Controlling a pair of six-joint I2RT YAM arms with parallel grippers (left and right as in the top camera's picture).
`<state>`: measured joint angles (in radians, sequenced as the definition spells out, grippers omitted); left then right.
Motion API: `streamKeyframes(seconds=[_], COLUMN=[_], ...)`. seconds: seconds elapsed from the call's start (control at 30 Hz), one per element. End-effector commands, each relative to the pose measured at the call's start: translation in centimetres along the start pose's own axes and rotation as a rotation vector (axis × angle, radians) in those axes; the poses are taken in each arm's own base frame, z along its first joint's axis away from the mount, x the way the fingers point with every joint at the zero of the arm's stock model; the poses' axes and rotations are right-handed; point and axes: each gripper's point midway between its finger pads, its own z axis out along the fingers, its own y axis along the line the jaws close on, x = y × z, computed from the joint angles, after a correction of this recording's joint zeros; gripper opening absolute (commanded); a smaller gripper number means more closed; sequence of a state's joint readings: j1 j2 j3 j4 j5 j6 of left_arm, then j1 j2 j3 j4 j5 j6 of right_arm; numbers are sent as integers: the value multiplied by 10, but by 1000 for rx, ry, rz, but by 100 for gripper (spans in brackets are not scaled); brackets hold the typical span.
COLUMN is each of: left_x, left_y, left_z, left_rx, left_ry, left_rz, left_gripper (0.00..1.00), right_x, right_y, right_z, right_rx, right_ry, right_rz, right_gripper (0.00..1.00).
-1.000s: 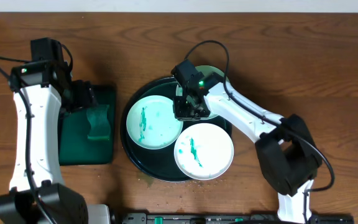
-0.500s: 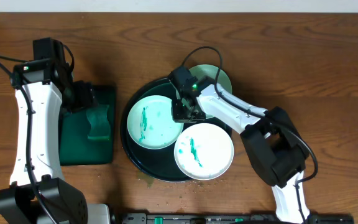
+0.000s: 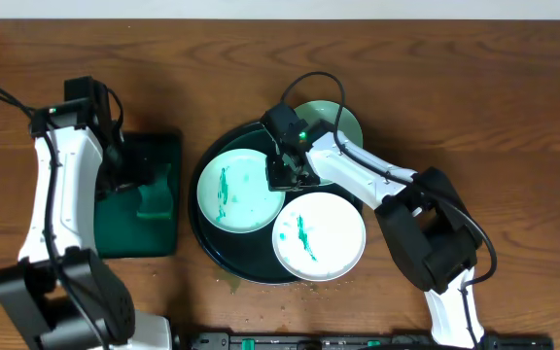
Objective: Clean dirty plates on tray and stack at the side
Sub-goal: 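Grasp the green sponge with the left gripper and lift it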
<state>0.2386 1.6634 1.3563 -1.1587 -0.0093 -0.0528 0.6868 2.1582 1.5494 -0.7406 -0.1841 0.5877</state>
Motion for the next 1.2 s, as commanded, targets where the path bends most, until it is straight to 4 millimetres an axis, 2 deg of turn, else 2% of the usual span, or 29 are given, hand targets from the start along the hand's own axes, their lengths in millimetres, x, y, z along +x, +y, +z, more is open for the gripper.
streamKeyframes(seconds=[0.0, 0.2, 0.47, 0.57, 0.67, 0.77, 0.87, 0.97, 1.17], left_x=[0, -16, -13, -11, -10, -13, -17, -24, -35], left_y=[-12, -27, -29, -30, -30, -31, -30, -30, -28], left_z=[26, 64, 110, 124, 131, 130, 121, 105, 56], left_rx=[112, 178, 173, 172, 171, 171, 172, 172, 178], left_ry=[77, 108, 211, 240, 254, 246, 227, 191, 59], left_rz=[88, 95, 91, 91, 90, 90, 86, 71, 40], left_gripper=[75, 73, 68, 57, 27, 8, 8, 7, 7], right_x=[6, 5, 4, 4, 4, 3, 3, 3, 3], right_y=[2, 2, 3, 3, 3, 2, 2, 2, 3], right_z=[14, 14, 14, 14, 14, 14, 14, 14, 14], right_rx=[7, 3, 1, 0, 0, 3, 3, 3, 2], right_ry=[25, 23, 20, 18, 18, 15, 15, 14, 14], right_rz=[-34, -37, -37, -38, -38, -38, -38, -38, -38], right_gripper=[1, 1, 1, 1, 1, 1, 1, 1, 1])
